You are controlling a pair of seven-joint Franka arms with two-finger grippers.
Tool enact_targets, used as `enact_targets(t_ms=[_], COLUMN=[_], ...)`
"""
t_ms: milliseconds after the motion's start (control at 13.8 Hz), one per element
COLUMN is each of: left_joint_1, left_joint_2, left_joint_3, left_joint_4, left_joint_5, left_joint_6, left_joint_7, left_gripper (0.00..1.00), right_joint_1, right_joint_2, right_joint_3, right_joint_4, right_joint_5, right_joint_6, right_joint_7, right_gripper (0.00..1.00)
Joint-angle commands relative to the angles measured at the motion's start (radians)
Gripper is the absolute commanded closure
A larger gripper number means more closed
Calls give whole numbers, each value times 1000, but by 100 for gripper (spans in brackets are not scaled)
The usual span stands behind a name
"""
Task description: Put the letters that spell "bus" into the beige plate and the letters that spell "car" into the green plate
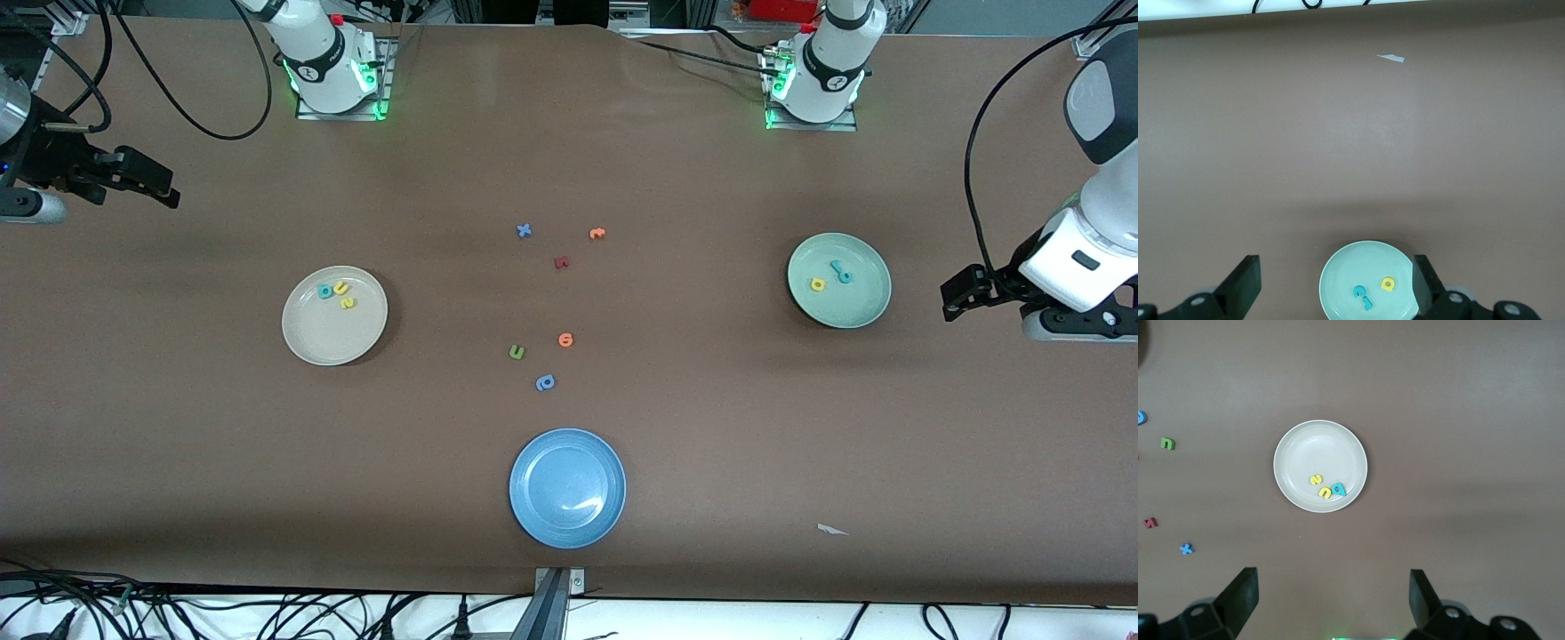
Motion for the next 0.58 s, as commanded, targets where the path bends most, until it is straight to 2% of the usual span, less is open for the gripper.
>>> enact_targets(t_ms=[0,73,218,509], left_joint_1=[1,1,10,12], left_joint_2=[-16,-14,-14,-5], left_joint_3=[-6,-5,0,0], left_joint_4=[13,29,33,33], left_joint_5=[17,2,-100,-104], left_joint_6=[-81,-87,-87,-89], left_joint_7=[67,66,57,64], left_gripper=[0,0,0,0], right_joint_1=[3,3,3,3], right_joint_2=[7,7,7,7], right_joint_3=[-3,-3,-3,-3], right_joint_4=[21,21,21,21], right_joint_5=[-7,-7,-7,-9], right_joint_6=[-18,-18,-18,-16], right_joint_7=[-4,-4,-4,-5], right_gripper=[0,0,0,0])
